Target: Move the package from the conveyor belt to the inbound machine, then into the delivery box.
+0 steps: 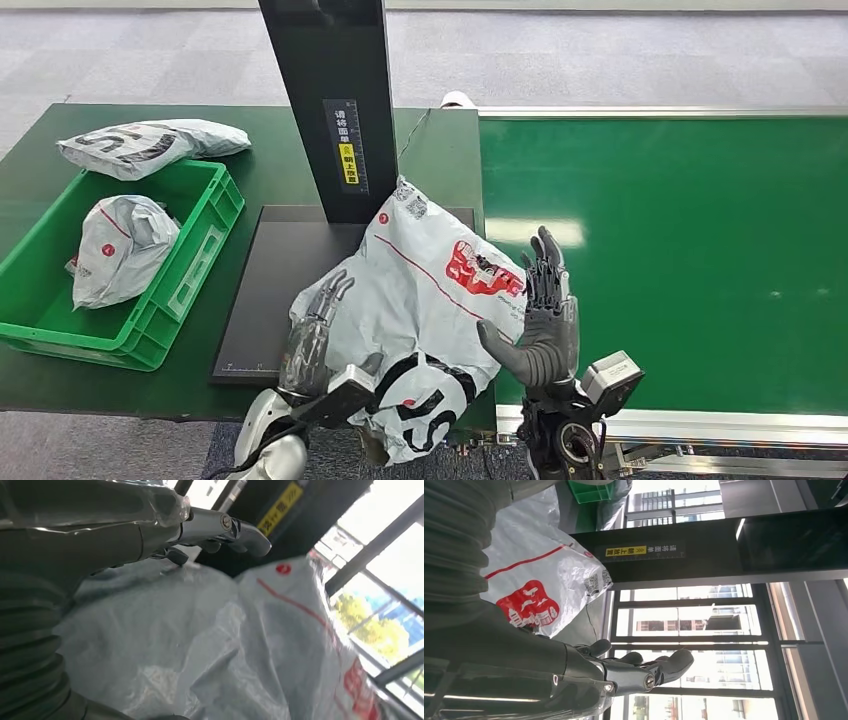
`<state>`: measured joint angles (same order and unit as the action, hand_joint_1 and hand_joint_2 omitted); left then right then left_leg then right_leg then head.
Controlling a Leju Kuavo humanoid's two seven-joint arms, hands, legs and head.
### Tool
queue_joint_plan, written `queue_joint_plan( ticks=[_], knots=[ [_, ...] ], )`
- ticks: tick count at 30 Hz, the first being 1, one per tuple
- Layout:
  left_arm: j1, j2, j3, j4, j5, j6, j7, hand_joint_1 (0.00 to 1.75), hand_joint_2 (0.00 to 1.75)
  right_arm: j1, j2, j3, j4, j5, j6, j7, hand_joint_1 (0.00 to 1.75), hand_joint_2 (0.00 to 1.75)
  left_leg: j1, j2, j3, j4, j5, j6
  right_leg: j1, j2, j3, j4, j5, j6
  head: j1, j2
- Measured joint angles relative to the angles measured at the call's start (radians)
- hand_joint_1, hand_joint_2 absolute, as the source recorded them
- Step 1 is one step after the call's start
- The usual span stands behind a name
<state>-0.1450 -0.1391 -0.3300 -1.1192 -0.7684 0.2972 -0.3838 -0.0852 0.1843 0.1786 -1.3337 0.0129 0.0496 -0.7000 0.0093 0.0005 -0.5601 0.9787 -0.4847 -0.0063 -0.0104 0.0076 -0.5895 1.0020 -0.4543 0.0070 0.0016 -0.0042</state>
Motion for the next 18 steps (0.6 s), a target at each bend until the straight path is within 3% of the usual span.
queue_joint_plan(
  ticks=[5, 13, 14, 17, 18],
  knots=[
    [-0.002, 0.027, -0.071, 0.075, -0.030, -0.002, 0.029, 0.00, 1.75, -0.018, 0.000, -0.001, 0.024, -0.002, 0.004, 0.000, 0.00, 1.75, 0.000, 0.000, 0.000, 0.000, 0.000, 0.000, 0.000, 0.000, 0.000, 0.000, 0.000, 0.000, 0.000, 0.000],
    [-0.067, 0.081, -0.124, 0.249, -0.048, 0.021, 0.035, 0.01, 1.75, -0.037, 0.000, 0.012, 0.049, 0.000, 0.011, 0.000, 0.00, 1.75, 0.000, 0.000, 0.005, -0.001, 0.000, 0.000, 0.000, 0.000, 0.006, 0.000, -0.001, 0.000, 0.000, 0.000],
    [-0.077, 0.085, -0.127, 0.265, -0.052, 0.025, 0.035, 0.36, 1.75, -0.039, 0.000, 0.013, 0.052, 0.000, 0.011, 0.000, 0.00, 1.75, 0.000, 0.000, 0.006, -0.001, 0.000, 0.000, 0.000, 0.000, 0.008, 0.000, -0.001, 0.000, 0.000, 0.000],
    [-0.102, 0.089, -0.137, 0.308, -0.064, 0.039, 0.035, 1.65, 1.75, -0.041, 0.000, 0.019, 0.060, 0.000, 0.011, 0.000, 0.00, 1.75, 0.000, -0.001, 0.010, -0.001, -0.001, 0.000, 0.000, -0.001, 0.013, 0.000, -0.002, 0.000, 0.000, 0.000],
    [-0.108, 0.089, -0.140, 0.319, -0.067, 0.045, 0.035, 1.74, 1.75, -0.042, 0.000, 0.021, 0.063, 0.000, 0.011, 0.000, 0.00, 1.75, 0.000, -0.001, 0.011, -0.001, -0.001, 0.000, 0.000, -0.001, 0.014, -0.001, -0.002, 0.000, 0.000, 0.000]
  ],
)
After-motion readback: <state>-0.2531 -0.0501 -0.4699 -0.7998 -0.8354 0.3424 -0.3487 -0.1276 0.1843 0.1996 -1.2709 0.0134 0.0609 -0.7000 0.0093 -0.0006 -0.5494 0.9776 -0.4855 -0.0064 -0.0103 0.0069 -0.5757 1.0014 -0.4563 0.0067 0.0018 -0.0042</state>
